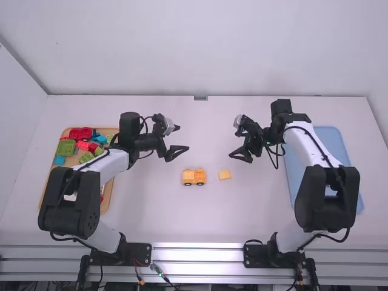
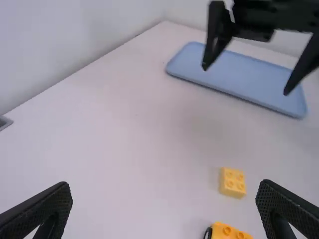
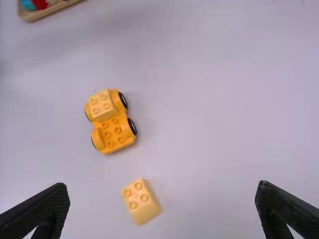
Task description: Assemble lego blocks to make yellow taxi
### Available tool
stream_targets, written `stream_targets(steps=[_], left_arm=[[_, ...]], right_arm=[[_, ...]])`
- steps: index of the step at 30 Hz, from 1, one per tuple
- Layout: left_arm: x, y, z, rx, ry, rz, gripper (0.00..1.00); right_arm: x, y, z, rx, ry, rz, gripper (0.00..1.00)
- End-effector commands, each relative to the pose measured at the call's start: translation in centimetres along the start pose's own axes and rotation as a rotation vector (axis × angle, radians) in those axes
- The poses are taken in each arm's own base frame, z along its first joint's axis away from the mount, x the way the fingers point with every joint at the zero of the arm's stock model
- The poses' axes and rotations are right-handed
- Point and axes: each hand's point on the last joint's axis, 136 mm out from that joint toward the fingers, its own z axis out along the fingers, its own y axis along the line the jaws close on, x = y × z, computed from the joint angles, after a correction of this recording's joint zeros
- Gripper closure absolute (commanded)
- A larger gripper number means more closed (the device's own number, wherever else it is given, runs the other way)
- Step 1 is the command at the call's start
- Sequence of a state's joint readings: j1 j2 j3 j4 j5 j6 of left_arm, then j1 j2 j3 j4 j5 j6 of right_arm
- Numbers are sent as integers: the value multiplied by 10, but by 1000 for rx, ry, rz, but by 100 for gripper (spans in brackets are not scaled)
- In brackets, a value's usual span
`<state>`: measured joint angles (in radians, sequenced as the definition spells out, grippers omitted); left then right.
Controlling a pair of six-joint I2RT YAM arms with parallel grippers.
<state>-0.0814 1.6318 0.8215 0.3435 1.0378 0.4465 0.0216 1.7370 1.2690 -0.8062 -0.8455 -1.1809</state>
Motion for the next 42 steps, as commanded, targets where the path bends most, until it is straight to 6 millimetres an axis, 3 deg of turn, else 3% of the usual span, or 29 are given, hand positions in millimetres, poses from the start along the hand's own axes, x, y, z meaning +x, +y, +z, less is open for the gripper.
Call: stream_targets(steps=[1, 9, 14, 19, 23, 28, 35, 42], left_arm=[[-2, -17, -1, 96, -42, 225, 1], [8, -32, 0, 151, -29, 252, 1], [24, -58, 13, 213, -14, 313, 1], [43, -79, 16, 258, -12, 431, 1], [56, -70, 15, 207, 51, 388, 1], [57, -71, 17, 204, 64, 369, 1], [55, -72, 17, 210, 53, 379, 1], [56, -74, 17, 215, 56, 369, 1]], right_arm=[[-2, 14, 7, -38, -46, -218, 1], [20, 22, 45, -28, -46, -331, 1], [43, 25, 67, 4, 8, -396, 1], [58, 30, 74, 22, -20, -412, 1], [66, 35, 71, 26, -110, -377, 1], [81, 29, 77, 7, -180, -310, 1], [100, 23, 101, -91, -179, -219, 1], [109, 28, 101, -131, -134, -269, 4]])
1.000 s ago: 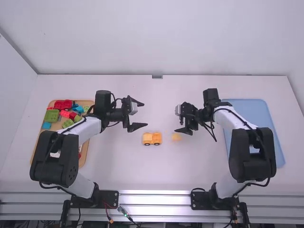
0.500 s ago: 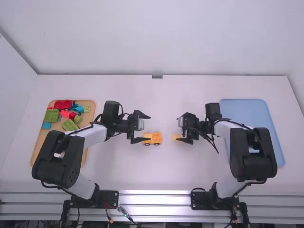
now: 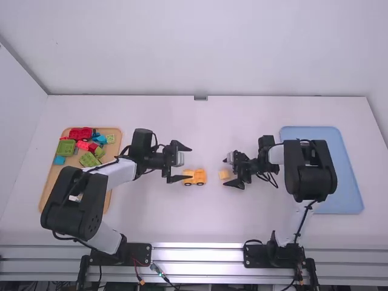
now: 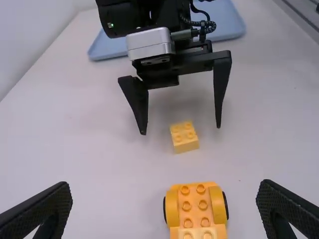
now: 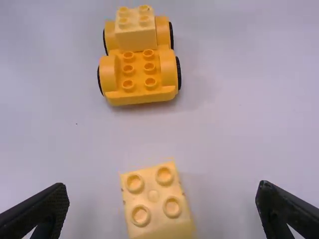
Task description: Assemble lego blocks to make yellow taxi
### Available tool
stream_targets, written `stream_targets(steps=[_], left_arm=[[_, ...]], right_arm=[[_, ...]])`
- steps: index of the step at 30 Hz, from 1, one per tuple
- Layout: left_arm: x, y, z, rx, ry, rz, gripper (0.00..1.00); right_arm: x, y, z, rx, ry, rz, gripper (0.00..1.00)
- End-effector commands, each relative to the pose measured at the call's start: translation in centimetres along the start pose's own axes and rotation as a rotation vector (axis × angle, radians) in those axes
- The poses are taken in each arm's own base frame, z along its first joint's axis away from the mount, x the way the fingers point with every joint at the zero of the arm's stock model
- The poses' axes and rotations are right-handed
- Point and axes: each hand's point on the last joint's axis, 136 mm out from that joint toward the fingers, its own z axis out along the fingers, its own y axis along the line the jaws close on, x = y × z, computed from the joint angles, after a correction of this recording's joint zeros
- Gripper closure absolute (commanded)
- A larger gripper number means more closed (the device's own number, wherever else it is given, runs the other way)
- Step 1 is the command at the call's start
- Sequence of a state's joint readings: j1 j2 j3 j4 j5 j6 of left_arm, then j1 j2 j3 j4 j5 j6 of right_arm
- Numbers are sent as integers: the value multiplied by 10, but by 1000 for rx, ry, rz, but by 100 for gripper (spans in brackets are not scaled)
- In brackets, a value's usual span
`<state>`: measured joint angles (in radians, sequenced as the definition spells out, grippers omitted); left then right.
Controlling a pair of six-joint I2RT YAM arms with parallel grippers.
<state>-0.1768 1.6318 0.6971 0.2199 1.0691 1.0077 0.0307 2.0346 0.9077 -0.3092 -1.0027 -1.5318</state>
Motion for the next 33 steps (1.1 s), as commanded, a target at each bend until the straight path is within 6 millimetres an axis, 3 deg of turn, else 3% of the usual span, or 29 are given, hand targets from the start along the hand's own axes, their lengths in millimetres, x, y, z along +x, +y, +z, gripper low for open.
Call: stream_targets(steps=[1, 4, 7, 15, 24, 27, 33], left_arm=[[0, -5, 2, 17, -10, -3, 1], [0, -5, 2, 17, -10, -3, 1], [0, -5, 2, 18, -10, -3, 1], [0, -5, 2, 18, -10, -4, 1], [0, -6, 2, 20, -11, -7, 1], [0, -6, 2, 20, -10, -7, 1], [1, -4, 1, 14, -9, -10, 1]], right_arm=[[3, -2, 3, -6, 26, -50, 11], [12, -1, 9, -1, 80, -40, 21], [16, -2, 16, 17, 103, -22, 23], [25, 1, 26, 45, 148, 1, 48], [24, -4, 13, 44, 128, 66, 38], [26, -4, 8, 50, 117, 83, 41], [24, -3, 7, 46, 101, 63, 56]])
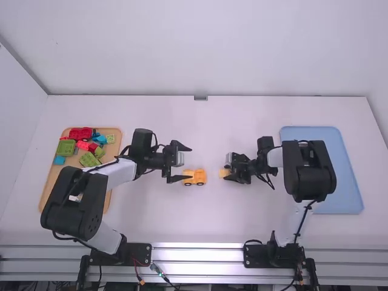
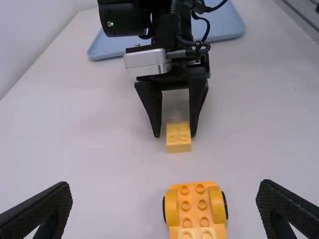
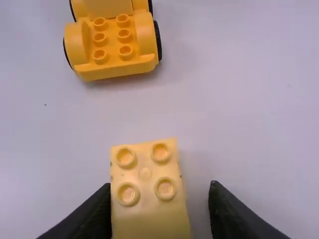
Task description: Assemble lego blocks to make yellow taxi
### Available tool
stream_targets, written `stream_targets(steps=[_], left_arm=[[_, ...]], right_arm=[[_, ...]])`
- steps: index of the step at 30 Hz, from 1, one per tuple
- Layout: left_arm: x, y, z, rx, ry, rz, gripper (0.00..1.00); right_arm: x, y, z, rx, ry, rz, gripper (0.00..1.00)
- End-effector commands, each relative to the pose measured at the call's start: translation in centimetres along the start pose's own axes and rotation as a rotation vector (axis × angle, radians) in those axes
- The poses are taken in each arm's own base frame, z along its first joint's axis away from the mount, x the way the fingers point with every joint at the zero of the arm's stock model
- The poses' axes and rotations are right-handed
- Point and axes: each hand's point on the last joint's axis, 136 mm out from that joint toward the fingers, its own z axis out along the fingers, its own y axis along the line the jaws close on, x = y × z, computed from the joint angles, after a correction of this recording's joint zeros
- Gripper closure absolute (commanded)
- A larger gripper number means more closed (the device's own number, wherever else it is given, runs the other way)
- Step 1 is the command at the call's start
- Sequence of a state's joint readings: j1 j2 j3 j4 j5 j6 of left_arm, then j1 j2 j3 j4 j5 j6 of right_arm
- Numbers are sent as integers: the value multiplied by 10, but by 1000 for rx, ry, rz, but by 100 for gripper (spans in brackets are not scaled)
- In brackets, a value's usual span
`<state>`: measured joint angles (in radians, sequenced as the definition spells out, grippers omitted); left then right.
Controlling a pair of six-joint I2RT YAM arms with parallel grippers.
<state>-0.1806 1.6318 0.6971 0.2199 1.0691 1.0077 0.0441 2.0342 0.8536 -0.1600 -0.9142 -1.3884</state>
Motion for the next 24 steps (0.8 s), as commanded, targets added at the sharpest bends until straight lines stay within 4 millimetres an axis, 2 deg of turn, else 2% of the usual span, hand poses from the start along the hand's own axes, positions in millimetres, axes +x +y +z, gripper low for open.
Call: stream_targets(steps=[1, 3, 5, 10, 15, 19, 24], left_arm=[[2, -4, 0, 11, -8, -12, 1], [1, -6, 2, 18, -9, -10, 1], [1, -7, 2, 20, -10, -10, 1], [7, -13, 2, 24, 0, -26, 1], [30, -22, 11, 55, 15, -72, 1], [50, -21, 22, 68, 11, -162, 1], [62, -29, 28, 104, -5, -216, 1]], right_arm=[[4, 2, 2, -7, 18, 7, 63], [3, 3, 3, -15, 19, 4, 73], [3, 3, 4, -16, 19, 8, 78], [-5, 4, 3, -20, -26, 11, 78], [-31, 6, -11, -19, -80, -2, 83], [-53, 10, -22, -8, -49, -53, 79], [-74, 14, -22, 0, -13, -94, 80]])
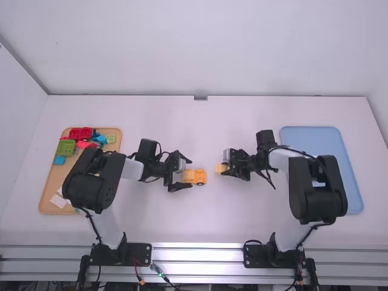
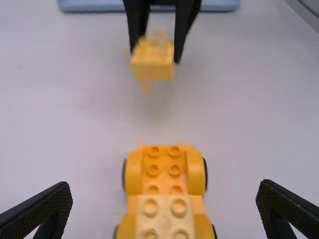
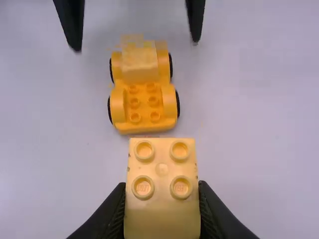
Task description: Assemble lego blocks to make yellow taxi
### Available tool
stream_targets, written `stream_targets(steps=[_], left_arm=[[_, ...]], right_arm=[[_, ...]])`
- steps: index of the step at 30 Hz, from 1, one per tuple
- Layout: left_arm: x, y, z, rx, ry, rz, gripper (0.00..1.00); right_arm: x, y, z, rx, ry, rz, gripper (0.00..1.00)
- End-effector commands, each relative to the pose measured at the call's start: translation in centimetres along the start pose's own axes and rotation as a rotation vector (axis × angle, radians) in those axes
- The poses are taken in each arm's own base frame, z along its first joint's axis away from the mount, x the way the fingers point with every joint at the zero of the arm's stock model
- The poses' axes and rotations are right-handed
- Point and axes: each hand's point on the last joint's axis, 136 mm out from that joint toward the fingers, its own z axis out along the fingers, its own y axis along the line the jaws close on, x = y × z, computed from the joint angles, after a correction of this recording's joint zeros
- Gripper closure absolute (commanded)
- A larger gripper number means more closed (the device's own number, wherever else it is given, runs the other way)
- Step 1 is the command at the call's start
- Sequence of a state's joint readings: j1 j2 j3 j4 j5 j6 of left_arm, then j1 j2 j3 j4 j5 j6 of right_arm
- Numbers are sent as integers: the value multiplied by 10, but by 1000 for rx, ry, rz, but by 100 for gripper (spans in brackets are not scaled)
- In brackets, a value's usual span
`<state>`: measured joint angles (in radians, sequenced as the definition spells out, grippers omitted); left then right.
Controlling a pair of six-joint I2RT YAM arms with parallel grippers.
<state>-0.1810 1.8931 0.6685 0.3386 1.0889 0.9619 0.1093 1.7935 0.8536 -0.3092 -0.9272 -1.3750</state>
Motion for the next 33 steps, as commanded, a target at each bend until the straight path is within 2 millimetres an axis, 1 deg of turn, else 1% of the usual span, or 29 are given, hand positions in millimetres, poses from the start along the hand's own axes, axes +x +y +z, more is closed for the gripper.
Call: stream_targets(steps=[1, 3, 5, 6, 7, 8, 9, 10, 12, 14, 18, 19, 20, 22, 23, 24, 26, 28, 31, 33], left_arm=[[0, -1, 4, 21, -15, -23, 1], [11, 2, 5, 0, 28, -37, 1], [17, 4, 6, -14, 53, -41, 1], [19, 4, 8, -16, 57, -34, 1], [20, 4, 8, -17, 57, -33, 1], [22, 6, 9, -18, 52, -29, 1], [22, 6, 9, -19, 51, -29, 1], [24, 6, 12, -15, 43, -24, 1], [26, 4, 16, -8, 43, -21, 1], [26, 2, 19, 0, 47, -18, 1], [28, 2, 23, -4, 71, -4, 1], [29, 2, 24, -8, 81, -1, 4], [31, 2, 26, -14, 97, 3, 9], [34, 1, 27, -18, 116, 3, 12], [35, 2, 27, -22, 120, 4, 16], [36, 5, 26, -32, 126, 2, 27], [37, 6, 26, -36, 131, 5, 31], [36, 4, 27, -33, 131, 8, 41], [36, 5, 27, -33, 130, 8, 46], [36, 5, 27, -34, 129, 11, 48]], right_arm=[[-11, -1, 3, 3, 7, 7, 80], [-15, -2, 9, 2, -3, 13, 81], [-17, 0, 17, -6, -11, 1, 81], [-18, 2, 24, -17, -14, -16, 81], [-18, 3, 25, -20, -14, -18, 81], [-18, 6, 32, -33, -16, -33, 81], [-18, 6, 32, -35, -16, -34, 81], [-19, 10, 40, -55, -17, -44, 82], [-20, 13, 47, -69, -18, -46, 83], [-21, 12, 55, -71, -24, -22, 83], [-17, 11, 68, -78, -26, 9, 83], [-16, 12, 70, -83, -27, 10, 83], [-15, 14, 72, -89, -26, 10, 83], [-14, 17, 75, -100, -24, 13, 83], [-14, 17, 75, -101, -24, 12, 83], [-14, 18, 75, -105, -18, 16, 83], [-14, 19, 76, -107, -18, 17, 83], [-13, 20, 75, -111, -18, 20, 83], [-13, 21, 76, -114, -14, 24, 83], [-12, 22, 77, -115, -5, 21, 83]])
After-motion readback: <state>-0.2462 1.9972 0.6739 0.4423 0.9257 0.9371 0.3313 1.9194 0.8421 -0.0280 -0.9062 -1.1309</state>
